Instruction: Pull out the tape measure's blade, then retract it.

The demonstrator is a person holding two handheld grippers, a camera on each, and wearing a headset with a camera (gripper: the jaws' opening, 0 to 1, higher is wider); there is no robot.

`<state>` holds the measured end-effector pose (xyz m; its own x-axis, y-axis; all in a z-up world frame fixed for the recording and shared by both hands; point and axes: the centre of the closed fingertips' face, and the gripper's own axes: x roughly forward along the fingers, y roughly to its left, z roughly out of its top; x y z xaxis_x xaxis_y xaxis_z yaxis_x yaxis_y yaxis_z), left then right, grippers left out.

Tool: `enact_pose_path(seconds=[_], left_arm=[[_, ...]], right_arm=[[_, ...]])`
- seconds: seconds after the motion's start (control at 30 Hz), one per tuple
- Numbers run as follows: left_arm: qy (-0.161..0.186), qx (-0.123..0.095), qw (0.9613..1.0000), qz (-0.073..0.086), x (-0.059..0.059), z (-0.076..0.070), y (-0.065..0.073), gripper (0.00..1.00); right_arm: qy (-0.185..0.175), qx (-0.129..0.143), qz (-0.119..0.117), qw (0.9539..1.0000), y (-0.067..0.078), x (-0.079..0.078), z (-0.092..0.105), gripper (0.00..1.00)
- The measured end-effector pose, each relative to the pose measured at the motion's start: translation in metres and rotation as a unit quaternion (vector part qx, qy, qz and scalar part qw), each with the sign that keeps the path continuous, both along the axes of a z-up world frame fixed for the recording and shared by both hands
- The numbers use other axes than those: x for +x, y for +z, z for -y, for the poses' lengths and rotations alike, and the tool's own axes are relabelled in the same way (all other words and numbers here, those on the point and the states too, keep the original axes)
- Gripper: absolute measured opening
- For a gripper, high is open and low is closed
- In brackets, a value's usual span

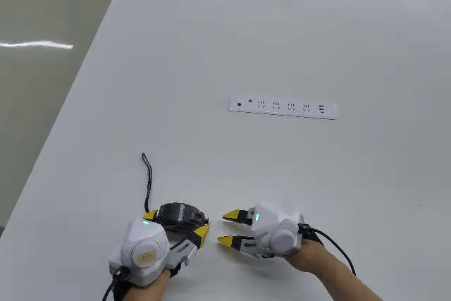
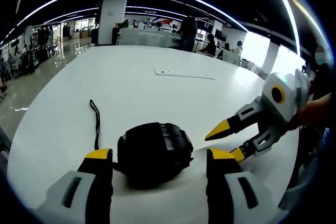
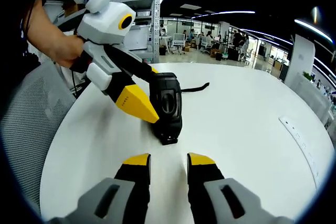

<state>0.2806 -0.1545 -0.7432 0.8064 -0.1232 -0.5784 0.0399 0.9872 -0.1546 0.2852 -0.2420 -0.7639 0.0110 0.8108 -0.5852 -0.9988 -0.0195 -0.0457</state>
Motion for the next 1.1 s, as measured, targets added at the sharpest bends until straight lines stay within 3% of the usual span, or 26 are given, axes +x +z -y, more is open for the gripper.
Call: enact_pose_path(seconds=[0.33, 0.6, 1.1], left_arm=[[-0.081, 0.007, 0.9966, -0.014, -0.019, 0.010, 0.002, 0.76], [-0.117, 0.013, 0.9929, -0.012, -0.031, 0.009, 0.009, 0.81], [-0.162, 0.012, 0.9866, -0.015, -0.059, -0.001, 0.026, 0.89]], right_arm=[[-0.070, 0.019, -0.003, 0.9974, 0.021, -0.003, 0.025, 0.34], [-0.121, 0.000, -0.006, 0.9926, 0.025, -0.010, 0.056, 0.49], [-0.211, 0.007, -0.018, 0.9773, 0.049, -0.028, 0.104, 0.65]])
